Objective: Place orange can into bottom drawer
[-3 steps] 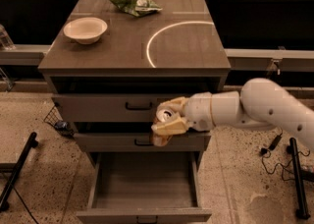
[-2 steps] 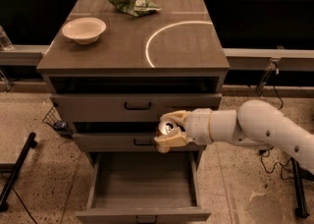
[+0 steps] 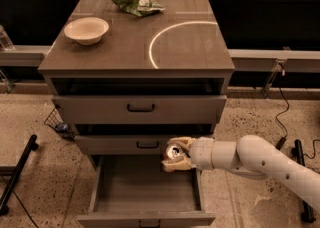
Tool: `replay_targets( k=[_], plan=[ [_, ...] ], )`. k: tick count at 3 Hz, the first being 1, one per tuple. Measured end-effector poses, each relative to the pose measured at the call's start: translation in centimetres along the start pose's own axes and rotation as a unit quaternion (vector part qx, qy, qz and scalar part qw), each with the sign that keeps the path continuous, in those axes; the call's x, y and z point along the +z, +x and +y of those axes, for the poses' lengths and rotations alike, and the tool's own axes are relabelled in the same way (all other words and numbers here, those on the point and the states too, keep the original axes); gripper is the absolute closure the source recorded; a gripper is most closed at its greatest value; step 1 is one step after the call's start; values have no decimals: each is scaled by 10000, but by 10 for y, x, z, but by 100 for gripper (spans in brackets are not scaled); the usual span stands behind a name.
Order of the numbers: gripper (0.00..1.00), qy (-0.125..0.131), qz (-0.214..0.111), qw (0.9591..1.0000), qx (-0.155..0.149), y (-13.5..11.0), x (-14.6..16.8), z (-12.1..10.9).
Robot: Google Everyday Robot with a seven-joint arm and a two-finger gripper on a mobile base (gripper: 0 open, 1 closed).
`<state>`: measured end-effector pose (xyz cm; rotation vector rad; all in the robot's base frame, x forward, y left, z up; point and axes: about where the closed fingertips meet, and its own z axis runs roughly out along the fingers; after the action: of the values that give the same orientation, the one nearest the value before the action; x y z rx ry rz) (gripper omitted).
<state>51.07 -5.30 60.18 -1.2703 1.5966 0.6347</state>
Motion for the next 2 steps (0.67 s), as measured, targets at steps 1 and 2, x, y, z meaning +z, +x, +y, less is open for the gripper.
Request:
replay_targets(
  k=[1,2],
  plan=[
    [100,-3,19,10000,40,8,3,1],
    [100,126,139,9997,153,53,14,6]
  ],
)
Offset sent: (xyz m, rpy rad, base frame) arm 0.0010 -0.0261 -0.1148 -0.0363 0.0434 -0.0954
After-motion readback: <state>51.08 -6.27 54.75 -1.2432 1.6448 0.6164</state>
